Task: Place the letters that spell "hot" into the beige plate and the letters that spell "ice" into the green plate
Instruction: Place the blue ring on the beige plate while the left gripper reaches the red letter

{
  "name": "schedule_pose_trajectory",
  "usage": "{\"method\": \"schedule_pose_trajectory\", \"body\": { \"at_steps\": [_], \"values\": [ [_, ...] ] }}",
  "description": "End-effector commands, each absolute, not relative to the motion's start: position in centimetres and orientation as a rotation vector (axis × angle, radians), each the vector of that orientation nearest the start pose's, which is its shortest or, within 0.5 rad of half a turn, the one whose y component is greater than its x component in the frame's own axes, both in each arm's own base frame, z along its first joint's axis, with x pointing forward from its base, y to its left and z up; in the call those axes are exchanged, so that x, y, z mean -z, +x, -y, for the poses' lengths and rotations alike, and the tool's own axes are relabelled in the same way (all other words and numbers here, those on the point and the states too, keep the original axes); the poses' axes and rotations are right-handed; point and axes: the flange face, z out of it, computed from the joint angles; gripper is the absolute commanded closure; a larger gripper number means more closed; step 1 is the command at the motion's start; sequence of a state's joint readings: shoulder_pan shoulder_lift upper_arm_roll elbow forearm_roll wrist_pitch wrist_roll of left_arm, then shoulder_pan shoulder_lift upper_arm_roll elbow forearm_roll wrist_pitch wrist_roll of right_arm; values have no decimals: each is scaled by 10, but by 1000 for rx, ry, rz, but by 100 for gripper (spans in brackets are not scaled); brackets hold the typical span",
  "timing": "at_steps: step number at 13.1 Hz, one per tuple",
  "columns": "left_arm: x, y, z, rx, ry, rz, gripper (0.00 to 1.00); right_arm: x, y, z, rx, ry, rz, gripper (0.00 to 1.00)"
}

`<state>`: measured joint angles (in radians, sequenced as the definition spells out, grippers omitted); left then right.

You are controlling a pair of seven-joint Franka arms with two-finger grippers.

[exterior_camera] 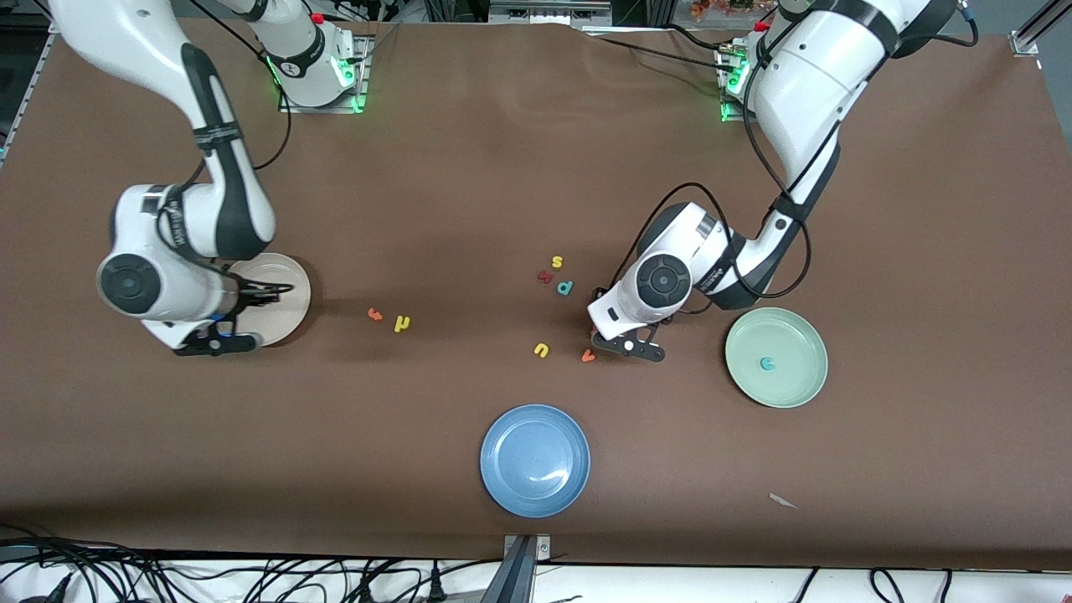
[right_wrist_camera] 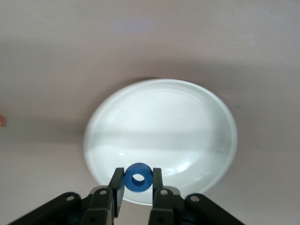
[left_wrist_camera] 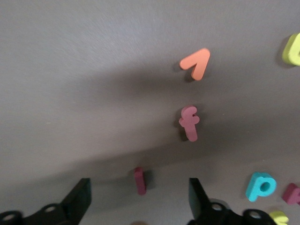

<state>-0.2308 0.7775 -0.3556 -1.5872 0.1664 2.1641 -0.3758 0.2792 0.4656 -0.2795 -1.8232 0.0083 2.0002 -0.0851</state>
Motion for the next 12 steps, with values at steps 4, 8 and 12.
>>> {"method": "schedule_pose_trajectory", "body": {
  "at_steps": [4,8,12],
  "values": [
    [-176,579,340,-246,-3143,-382,44,-235,601,40,-538,-3168,166,91],
    [-170,568,339,-283,-3132,-345,49,-219,595,47,-539,-3167,175,91],
    [-169,564,338,-303,-3124,-291,100,-215,593,49,-530,-3169,176,90]
  ]
}}
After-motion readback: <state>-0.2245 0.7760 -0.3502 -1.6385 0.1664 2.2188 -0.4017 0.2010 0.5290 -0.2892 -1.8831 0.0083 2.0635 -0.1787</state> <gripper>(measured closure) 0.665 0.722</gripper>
